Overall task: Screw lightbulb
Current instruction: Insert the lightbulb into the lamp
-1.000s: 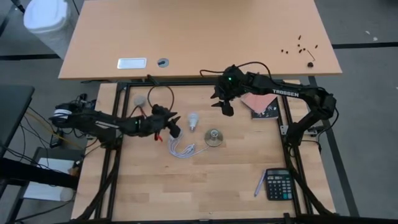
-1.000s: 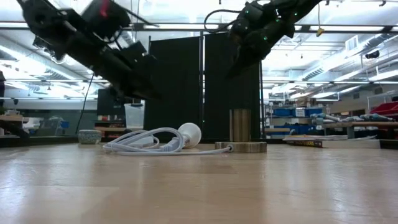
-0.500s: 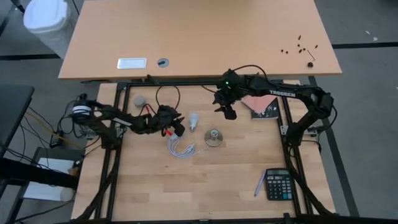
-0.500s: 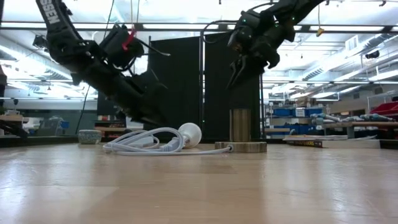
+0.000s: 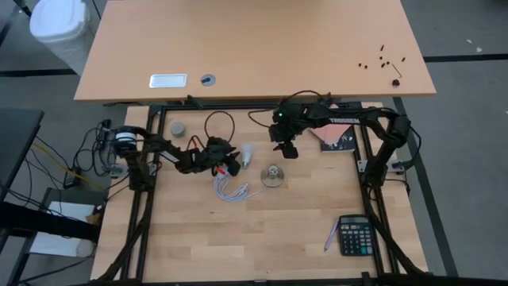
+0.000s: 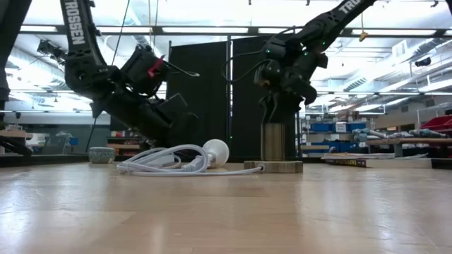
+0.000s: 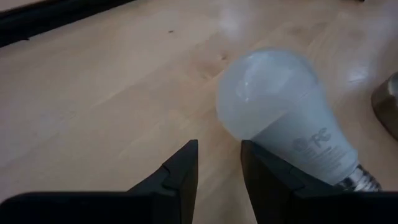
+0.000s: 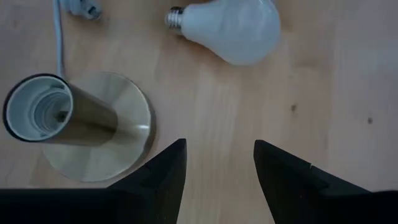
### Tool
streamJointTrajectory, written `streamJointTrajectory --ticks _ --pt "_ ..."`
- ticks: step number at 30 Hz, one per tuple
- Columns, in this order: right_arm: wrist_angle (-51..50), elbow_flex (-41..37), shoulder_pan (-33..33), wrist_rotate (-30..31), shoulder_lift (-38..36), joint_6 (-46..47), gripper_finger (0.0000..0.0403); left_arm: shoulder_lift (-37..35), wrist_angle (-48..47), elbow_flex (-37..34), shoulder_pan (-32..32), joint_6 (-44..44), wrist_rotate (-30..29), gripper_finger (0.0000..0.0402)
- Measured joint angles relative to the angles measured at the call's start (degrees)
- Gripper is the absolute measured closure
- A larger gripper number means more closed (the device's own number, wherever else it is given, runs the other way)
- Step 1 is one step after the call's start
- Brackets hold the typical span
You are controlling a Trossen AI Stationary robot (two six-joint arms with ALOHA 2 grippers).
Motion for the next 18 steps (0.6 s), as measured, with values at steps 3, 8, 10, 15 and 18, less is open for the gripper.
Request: streamJointTrajectory --ticks 3,8,10,15,18 --pt "0.52 0.00 0.03 -0.02 0.54 0.00 0.0205 1.76 0.03 2.23 -0.02 2.49 2.27 0.0276" --pt "0.14 0.00 0.03 -0.32 0.54 0.48 0.0205 3.67 -0.08 6.26 -0.13 3.39 3.76 0.0276" --pt "0.26 0.00 0.22 -0.70 0.52 0.67 0.0205 4.16 -0.55 7.67 -0.12 4.13 4.11 0.0276" --pt "-0.41 0.00 0.86 -0.82 0.50 0.78 0.0206 4.20 -4.23 10.24 -0.13 7.25 4.36 0.0276" --pt "-0.69 0.00 0.90 -0.92 -0.09 0.94 0.0205 3.98 -6.90 11.12 -0.13 7.46 5.84 0.0276"
